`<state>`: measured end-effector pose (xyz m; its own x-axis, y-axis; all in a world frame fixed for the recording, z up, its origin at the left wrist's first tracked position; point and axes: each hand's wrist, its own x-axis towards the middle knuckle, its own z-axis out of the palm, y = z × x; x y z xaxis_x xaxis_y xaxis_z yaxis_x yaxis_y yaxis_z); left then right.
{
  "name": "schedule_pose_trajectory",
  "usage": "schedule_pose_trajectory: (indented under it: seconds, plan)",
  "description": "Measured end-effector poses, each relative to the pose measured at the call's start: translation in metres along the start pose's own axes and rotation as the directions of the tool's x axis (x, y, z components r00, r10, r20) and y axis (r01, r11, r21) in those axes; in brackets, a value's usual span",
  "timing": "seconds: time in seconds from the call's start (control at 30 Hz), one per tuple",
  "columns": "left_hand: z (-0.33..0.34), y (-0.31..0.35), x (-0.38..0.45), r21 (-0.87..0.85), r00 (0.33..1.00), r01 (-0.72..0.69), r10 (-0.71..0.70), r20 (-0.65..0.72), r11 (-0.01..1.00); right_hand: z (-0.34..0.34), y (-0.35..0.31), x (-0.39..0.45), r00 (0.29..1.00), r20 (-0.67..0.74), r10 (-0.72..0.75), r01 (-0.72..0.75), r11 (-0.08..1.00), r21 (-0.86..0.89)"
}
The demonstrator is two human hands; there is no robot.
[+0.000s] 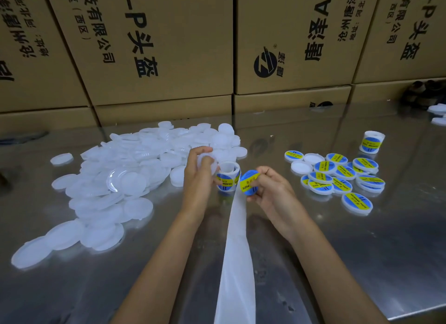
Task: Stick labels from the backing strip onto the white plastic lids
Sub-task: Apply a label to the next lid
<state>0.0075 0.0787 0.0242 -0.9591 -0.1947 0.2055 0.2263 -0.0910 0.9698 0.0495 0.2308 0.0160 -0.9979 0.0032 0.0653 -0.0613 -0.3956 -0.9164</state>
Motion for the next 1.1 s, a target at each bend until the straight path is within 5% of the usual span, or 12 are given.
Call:
schedule_pose_trajectory:
  seconds: [0.1, 0.17, 0.47, 0.67, 1.1]
  plan:
    - [-0.002, 0.014, 0.000, -0.402, 0.976, 0.212, -0.170, 0.138, 0.891, 0.001, -0.001, 0.001, 1.000, -0.017, -0.014, 0.015, 0.999, 0.051]
    - [-0.001, 0.018, -0.004, -0.502, 0.938, 0.336, -0.233, 0.257, 0.797, 0.003, -0.001, 0.002, 0.999, -0.018, -0.040, 0.041, 0.997, 0.068]
    - [0.014, 0.018, -0.019, -0.410, 0.844, 0.480, -0.280, 0.458, 0.775, 0.007, 0.003, 0.005, 0.948, -0.142, -0.286, 0.273, 0.956, -0.103]
    - [0.019, 0.019, -0.022, -0.379, 0.834, 0.489, -0.295, 0.465, 0.785, 0.008, 0.005, 0.006, 0.913, -0.095, -0.397, 0.357, 0.889, -0.288]
    - [0.022, 0.018, -0.025, -0.339, 0.829, 0.484, -0.300, 0.472, 0.806, 0.009, 0.012, 0.008, 0.884, -0.086, -0.460, 0.399, 0.836, -0.376]
